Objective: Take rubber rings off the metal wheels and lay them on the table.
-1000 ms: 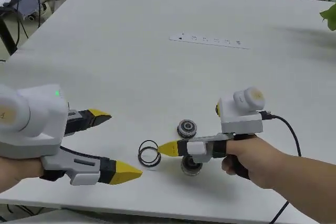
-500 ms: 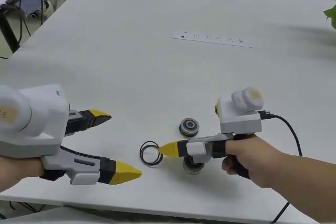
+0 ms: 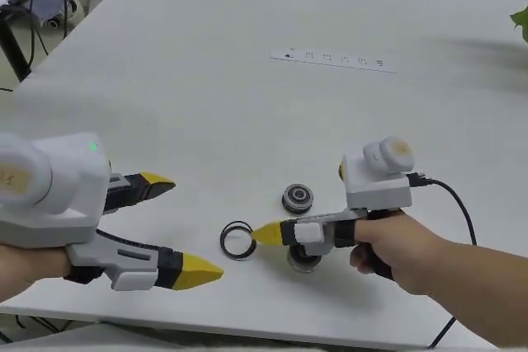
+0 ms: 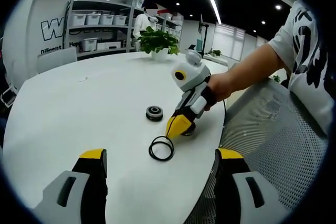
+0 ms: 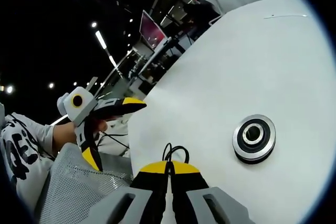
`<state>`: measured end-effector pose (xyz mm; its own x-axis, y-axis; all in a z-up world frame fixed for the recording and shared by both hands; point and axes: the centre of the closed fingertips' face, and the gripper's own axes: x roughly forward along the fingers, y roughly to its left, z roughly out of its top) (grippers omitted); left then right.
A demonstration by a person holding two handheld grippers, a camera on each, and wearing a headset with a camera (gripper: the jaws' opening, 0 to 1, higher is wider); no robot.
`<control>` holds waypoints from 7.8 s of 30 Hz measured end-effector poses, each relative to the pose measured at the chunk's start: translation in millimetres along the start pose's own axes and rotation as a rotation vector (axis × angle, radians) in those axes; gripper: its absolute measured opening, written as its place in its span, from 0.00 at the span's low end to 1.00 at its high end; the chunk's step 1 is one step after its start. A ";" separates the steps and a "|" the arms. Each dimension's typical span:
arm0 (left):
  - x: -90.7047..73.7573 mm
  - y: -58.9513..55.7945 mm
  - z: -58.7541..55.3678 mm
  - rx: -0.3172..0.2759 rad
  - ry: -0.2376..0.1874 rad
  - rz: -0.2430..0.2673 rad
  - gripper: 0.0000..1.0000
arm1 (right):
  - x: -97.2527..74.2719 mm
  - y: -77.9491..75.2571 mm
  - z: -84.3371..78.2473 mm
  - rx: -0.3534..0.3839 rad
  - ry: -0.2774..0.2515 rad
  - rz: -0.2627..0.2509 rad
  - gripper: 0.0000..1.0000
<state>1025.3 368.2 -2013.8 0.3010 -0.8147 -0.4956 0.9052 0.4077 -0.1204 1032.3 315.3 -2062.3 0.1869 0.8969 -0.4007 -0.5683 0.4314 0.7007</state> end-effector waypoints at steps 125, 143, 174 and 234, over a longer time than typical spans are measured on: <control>93.9 30.7 41.0 0.052 0.065 -0.076 0.66 | -71.8 -69.5 25.7 -0.495 0.006 -0.320 0.29; 115.3 18.2 41.6 0.059 0.080 -0.126 0.51 | -64.3 -69.0 23.3 -0.496 0.004 -0.311 0.29; 144.8 5.7 41.4 0.084 0.119 -0.186 0.25 | -65.3 -68.2 22.7 -0.482 -0.009 -0.303 0.30; 155.1 10.0 37.4 0.238 0.120 -0.089 0.08 | -57.1 -75.0 23.5 -0.548 -0.018 -0.371 0.20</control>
<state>1092.3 230.5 -2059.7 0.1927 -0.7825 -0.5921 0.9757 0.2170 0.0309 1083.1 234.0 -2078.1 0.4598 0.7018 -0.5441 -0.7881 0.6048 0.1142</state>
